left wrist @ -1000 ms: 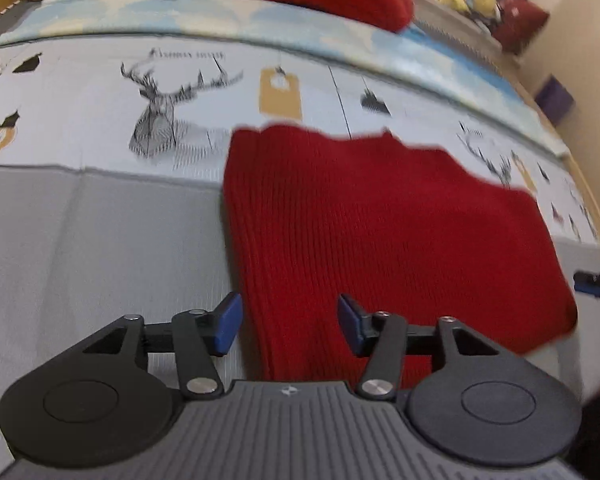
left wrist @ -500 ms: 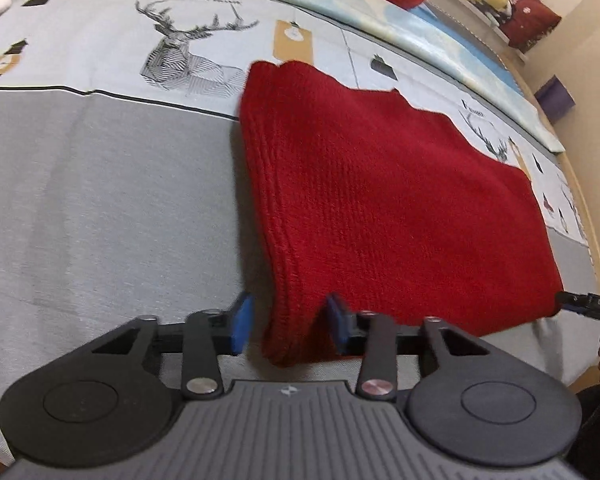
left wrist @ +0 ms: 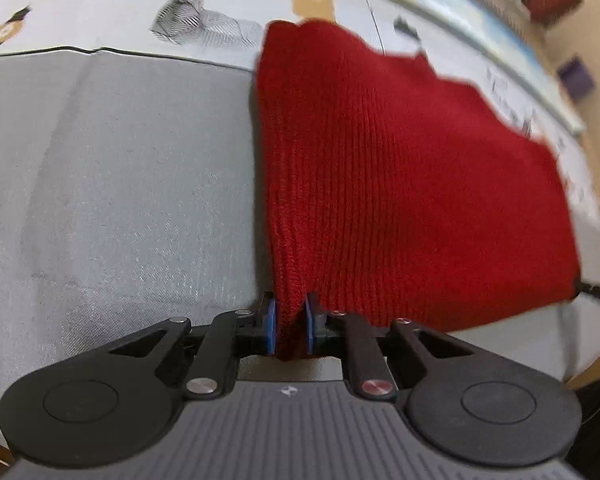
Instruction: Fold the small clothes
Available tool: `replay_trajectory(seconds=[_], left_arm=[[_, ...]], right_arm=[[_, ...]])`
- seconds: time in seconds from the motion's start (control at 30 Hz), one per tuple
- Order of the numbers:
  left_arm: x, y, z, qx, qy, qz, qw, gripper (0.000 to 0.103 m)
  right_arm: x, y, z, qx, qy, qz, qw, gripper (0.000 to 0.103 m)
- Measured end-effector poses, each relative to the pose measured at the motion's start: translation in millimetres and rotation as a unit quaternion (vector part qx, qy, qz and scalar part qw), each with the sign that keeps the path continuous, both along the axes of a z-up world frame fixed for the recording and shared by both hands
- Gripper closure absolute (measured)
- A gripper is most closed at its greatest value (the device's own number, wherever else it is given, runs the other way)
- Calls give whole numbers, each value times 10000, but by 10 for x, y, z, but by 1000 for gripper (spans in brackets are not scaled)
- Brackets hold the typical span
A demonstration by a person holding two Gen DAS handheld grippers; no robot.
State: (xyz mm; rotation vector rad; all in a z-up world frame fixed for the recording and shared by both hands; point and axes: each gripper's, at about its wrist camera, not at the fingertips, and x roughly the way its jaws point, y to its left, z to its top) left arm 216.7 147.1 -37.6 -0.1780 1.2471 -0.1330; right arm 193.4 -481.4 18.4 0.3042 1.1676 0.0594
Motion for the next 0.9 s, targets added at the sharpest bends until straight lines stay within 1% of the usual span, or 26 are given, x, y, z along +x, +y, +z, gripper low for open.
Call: replay_trajectory(seconds=[0.03, 0.1, 0.17, 0.23, 0.3, 0.33, 0.37, 0.4, 0.47, 0.5, 0.57, 0.6, 0.63, 0.67, 0.73, 0.83, 0.9], left_arm=[[5, -11, 11, 5, -13, 18, 10000, 86], [17, 25, 57, -116, -83, 186, 9997, 84], [18, 52, 139, -79, -335, 293, 9990, 79], [9, 73, 240, 20, -653, 306, 9974, 78], [-30, 33, 360, -71, -1064, 115, 9942, 78], [-57, -20, 409, -187, -1251, -59, 9920, 78], [-70, -60, 435, -254, -1352, -206, 9903, 78], [-82, -122, 442, -301, -1403, -394, 9889, 78], [-69, -211, 352, -253, -1185, -642, 9906, 78], [-44, -257, 237, -60, -863, -702, 9938, 78], [12, -309, -19, 380, -211, -618, 9971, 80], [32, -315, -49, 445, -167, -599, 9971, 80], [39, -317, -24, 424, -224, -615, 9970, 80], [41, -310, 2, 372, -287, -568, 9973, 80], [44, -291, 64, 284, -430, -484, 9975, 80], [66, -309, 178, 210, -808, -510, 9952, 79], [58, -286, 187, 136, -878, -468, 9949, 79]], right_arm=[[16, 35, -15, -99, 27, 60, 9999, 90], [32, 26, 0, -63, 12, -19, 10000, 89], [33, 1, 45, -18, -69, -142, 9999, 88], [-7, -19, 158, -152, -374, -261, 9988, 82], [-78, -40, 331, -427, -990, -413, 9933, 80], [-93, -64, 391, -403, -1223, -426, 9908, 78], [-113, -82, 436, -280, -1383, -416, 9891, 77], [-116, -102, 455, -58, -1442, -351, 9889, 77], [-113, -79, 396, 202, -1266, -135, 9917, 77], [-90, -30, 326, 207, -1042, 14, 9943, 77], [-33, 77, 156, -50, -481, 255, 9985, 77], [-13, 138, 31, -318, -119, 342, 9988, 76], [3, 157, -51, -445, 83, 369, 9983, 72], [14, 171, -77, -478, 146, 364, 9981, 70], [33, 161, -45, -442, 61, 328, 9985, 68], [30, 125, 44, -342, -173, 201, 9991, 68], [12, 109, 94, -354, -318, 172, 9987, 68]])
